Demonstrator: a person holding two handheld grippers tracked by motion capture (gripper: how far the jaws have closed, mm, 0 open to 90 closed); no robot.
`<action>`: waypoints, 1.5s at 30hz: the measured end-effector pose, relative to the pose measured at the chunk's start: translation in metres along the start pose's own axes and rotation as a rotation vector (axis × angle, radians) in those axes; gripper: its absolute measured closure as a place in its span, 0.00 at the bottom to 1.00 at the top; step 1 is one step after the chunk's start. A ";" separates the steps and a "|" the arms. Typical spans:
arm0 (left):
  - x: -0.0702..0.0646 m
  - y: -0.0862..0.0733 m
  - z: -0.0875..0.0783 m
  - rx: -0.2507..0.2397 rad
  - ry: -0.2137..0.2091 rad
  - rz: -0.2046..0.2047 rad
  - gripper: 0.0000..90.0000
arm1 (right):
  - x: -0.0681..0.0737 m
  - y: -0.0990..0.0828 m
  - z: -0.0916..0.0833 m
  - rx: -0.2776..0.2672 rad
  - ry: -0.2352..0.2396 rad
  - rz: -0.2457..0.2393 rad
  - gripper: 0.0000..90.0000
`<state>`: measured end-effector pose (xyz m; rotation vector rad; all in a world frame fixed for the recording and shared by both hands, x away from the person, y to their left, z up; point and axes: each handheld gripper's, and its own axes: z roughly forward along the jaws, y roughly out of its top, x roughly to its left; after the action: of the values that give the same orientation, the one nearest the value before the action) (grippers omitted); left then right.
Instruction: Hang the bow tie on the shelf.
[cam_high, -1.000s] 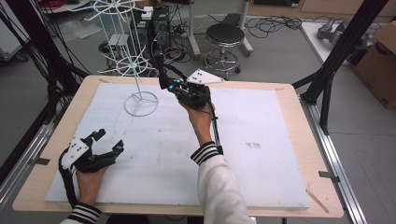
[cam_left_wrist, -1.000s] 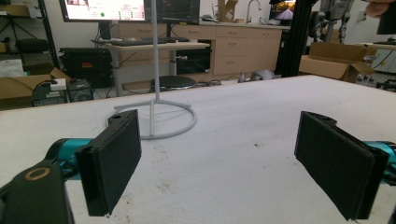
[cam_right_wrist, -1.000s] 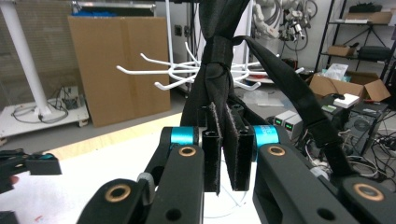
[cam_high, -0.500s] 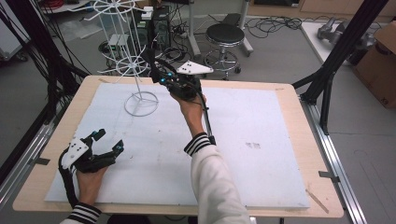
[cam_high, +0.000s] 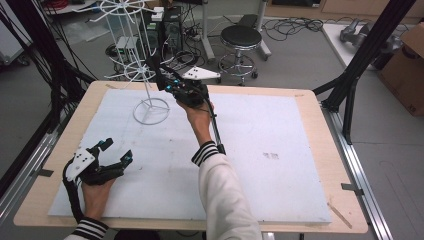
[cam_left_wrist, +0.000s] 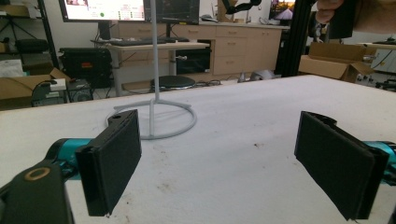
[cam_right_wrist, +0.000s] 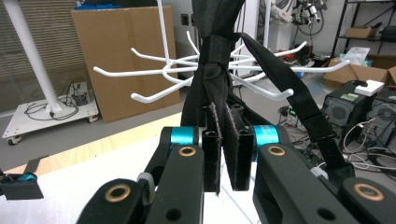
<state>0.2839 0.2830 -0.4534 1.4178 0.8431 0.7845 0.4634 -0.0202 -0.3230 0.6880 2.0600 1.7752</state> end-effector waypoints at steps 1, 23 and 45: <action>0.000 0.000 0.000 0.000 0.000 0.000 0.17 | 0.000 0.000 0.000 0.000 0.000 0.000 0.96; 0.000 0.000 0.000 0.002 0.000 0.001 0.17 | -0.002 -0.011 0.009 0.096 -0.012 -0.018 0.78; 0.000 0.000 0.000 0.002 0.000 0.004 0.17 | 0.007 0.002 -0.087 0.104 -0.097 0.037 0.00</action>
<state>0.2837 0.2830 -0.4532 1.4221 0.8413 0.7865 0.4104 -0.0872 -0.3068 0.8298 2.0994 1.6290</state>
